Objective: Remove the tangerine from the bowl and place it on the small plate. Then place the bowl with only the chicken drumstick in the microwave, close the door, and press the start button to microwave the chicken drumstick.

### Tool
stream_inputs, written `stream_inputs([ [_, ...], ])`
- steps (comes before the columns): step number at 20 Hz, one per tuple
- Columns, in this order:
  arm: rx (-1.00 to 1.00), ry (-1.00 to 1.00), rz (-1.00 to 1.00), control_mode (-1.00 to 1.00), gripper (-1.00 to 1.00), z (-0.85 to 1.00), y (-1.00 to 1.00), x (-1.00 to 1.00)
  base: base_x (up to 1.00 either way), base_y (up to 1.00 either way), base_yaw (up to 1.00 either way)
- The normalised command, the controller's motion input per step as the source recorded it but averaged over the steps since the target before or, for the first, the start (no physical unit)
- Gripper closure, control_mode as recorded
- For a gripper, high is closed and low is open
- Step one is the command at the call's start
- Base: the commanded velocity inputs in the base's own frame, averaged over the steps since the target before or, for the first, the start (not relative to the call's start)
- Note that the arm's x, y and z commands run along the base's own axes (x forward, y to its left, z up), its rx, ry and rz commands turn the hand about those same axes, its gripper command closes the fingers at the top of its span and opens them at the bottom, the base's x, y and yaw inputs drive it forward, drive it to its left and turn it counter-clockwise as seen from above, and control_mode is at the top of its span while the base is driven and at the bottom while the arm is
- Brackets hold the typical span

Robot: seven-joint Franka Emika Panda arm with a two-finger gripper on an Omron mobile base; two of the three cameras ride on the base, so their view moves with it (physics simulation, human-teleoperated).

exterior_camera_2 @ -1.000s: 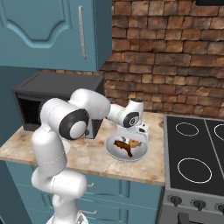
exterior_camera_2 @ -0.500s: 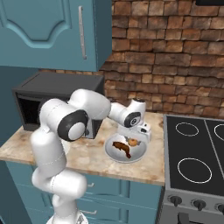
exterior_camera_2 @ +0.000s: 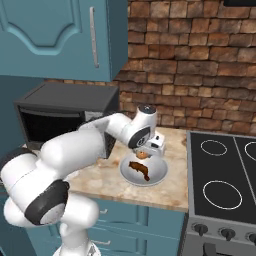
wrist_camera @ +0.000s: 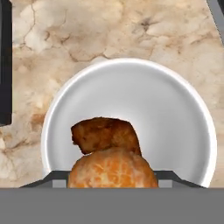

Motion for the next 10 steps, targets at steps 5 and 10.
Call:
stream_inputs([
  [5, -0.17, -0.16, -0.01, -1.00, 1.00, 0.66, 1.00, -0.74, 0.00, 0.00, 0.00],
  [10, -0.14, 0.01, 0.00, -1.00, 1.00, 0.34, 1.00, -0.54, 0.00, 0.00, 0.00],
])
